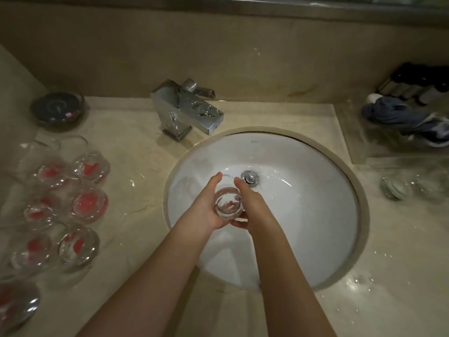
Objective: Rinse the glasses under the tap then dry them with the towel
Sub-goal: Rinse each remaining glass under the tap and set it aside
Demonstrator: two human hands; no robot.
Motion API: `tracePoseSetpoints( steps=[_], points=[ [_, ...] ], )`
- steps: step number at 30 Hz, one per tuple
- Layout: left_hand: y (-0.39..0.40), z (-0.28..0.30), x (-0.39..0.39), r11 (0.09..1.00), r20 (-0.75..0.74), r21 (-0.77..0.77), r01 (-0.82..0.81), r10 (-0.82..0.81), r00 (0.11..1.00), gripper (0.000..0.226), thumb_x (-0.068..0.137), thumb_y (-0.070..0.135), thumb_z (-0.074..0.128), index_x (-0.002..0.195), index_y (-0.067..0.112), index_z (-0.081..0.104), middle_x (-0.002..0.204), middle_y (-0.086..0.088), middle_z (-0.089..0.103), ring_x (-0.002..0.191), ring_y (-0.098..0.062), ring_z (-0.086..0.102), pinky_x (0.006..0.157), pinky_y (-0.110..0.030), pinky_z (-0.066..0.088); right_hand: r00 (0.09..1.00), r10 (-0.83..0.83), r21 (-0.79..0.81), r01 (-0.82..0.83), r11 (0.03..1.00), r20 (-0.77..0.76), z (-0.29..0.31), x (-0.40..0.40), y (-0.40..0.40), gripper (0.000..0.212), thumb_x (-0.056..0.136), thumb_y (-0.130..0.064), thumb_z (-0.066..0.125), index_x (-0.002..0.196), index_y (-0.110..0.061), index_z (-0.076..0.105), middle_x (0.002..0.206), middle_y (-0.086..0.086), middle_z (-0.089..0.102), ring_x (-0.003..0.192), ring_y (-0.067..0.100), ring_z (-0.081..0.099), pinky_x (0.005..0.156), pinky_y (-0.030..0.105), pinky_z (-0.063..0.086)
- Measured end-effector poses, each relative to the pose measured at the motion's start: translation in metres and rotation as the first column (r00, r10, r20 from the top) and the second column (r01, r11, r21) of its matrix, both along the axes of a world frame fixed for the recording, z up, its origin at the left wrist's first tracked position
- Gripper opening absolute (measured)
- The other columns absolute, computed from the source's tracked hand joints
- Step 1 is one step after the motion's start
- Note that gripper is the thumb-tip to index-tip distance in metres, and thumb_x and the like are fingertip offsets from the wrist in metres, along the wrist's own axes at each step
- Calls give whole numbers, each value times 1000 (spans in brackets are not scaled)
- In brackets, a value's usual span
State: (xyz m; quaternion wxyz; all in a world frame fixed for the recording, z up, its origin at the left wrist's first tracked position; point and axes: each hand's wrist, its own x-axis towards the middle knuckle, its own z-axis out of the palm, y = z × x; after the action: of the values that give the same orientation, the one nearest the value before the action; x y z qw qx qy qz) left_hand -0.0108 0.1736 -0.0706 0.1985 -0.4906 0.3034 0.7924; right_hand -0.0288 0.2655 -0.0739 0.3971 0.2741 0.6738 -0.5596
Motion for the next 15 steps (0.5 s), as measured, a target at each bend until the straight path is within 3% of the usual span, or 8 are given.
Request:
tracePoseSetpoints(
  steps=[2,5,8,11,13,15],
  points=[
    [6,2,7,999,35,33,-16,15,999,45,93,40,61,73,2,49,40,-15,56,44,-25,57,61,-35,48,999,-38,4,38,999,-16,-2,7,6,45,92,-51,52,113,-12,63,111,11,68,101,27,66,85,40,52],
    [15,6,17,999,47,51,13,-16,999,46,92,40,63,71,1,48,44,-17,58,60,-28,55,68,-37,48,996,-92,8,92,996,-8,0,16,14,44,91,-48,55,112,-10,62,111,13,68,97,28,67,84,40,53],
    [26,11,23,997,37,68,42,-44,998,44,92,39,63,72,2,49,43,-16,58,64,-28,54,67,-37,47,993,-120,3,120,993,-7,5,24,26,41,91,-48,55,108,-12,61,106,11,68,91,26,65,86,40,52],
    [41,19,24,995,-38,14,95,-94,995,40,92,40,61,77,5,50,43,-12,59,65,-26,56,69,-36,48,984,-173,-31,172,985,-39,15,29,43,34,91,-47,55,99,-15,62,102,9,67,90,23,65,74,33,53],
    [52,28,24,982,-104,-13,187,-187,977,42,91,44,61,77,5,53,51,-10,62,60,-24,61,68,-35,49,968,-244,-95,237,967,-65,22,32,57,34,90,-49,56,97,-16,64,104,8,69,92,22,67,70,31,52],
    [64,35,22,957,-140,-71,282,-290,947,41,88,47,64,86,6,58,68,-10,66,54,-21,66,62,-33,52,958,-279,-170,265,949,-70,28,33,72,39,89,-54,57,99,-17,65,103,8,71,93,23,68,80,35,55]
  ],
)
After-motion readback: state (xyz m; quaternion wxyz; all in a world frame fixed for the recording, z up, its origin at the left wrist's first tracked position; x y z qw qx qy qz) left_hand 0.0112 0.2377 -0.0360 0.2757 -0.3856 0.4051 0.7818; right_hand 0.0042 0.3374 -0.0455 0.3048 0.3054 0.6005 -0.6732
